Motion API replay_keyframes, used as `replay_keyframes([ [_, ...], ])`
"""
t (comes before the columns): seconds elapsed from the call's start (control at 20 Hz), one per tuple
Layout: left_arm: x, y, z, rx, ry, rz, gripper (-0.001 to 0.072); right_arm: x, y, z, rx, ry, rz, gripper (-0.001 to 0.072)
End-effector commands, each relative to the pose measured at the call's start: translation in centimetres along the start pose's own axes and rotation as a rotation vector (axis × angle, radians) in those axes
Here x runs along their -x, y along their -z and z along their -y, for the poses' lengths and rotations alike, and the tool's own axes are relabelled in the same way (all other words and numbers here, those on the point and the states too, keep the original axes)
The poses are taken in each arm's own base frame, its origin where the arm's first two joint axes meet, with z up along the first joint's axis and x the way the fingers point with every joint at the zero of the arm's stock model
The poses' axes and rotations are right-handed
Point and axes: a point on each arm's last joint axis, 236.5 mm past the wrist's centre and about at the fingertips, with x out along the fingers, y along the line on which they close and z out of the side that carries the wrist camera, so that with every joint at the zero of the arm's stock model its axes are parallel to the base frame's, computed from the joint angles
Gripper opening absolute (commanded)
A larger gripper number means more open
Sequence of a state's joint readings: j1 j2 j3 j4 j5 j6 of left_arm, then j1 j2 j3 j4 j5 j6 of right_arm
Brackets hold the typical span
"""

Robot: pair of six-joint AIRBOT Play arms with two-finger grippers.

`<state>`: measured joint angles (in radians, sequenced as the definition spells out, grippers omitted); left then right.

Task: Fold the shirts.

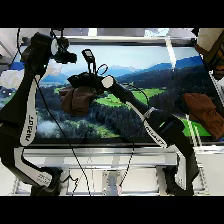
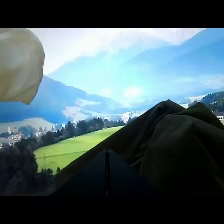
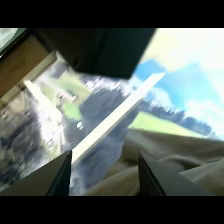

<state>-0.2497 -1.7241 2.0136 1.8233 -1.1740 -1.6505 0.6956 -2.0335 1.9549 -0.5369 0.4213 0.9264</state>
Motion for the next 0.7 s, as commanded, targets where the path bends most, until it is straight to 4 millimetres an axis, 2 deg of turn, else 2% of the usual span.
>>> replay_keyframes([
  [0.0, 0.0, 0.1, 0.0, 0.001, 0.001, -0.003, 0.0013, 0.3, -2.7, 1.8, -0.062, 0.076, 0.115, 0.0464],
  [0.15, 0.0, 0.1, 0.0, 0.000, 0.000, -0.005, 0.0013, 1.1, -5.5, 3.3, -0.178, 0.128, 0.228, 0.0464],
  [0.35, 0.0, 0.1, 0.0, 0.001, 0.001, -0.005, 0.0015, 2.1, -6.4, 4.2, -0.334, 0.109, 0.235, 0.0463],
  [0.45, 0.0, 0.2, 0.6, -0.012, 0.025, -0.007, 0.0023, 2.4, -6.1, 4.8, -0.422, 0.091, 0.206, 0.0464],
  [0.5, 0.1, 0.2, 1.4, -0.027, 0.059, -0.008, 0.0043, 2.7, -5.8, 5.0, -0.457, 0.079, 0.179, 0.0463],
  [0.55, 0.2, 0.2, 2.4, -0.037, 0.102, -0.007, 0.0165, 3.0, -5.6, 5.5, -0.481, 0.072, 0.153, 0.0464],
  [0.65, 0.5, 0.1, 4.4, -0.029, 0.187, -0.003, 0.0187, 3.9, -5.5, 6.4, -0.528, 0.046, 0.111, 0.0464],
])
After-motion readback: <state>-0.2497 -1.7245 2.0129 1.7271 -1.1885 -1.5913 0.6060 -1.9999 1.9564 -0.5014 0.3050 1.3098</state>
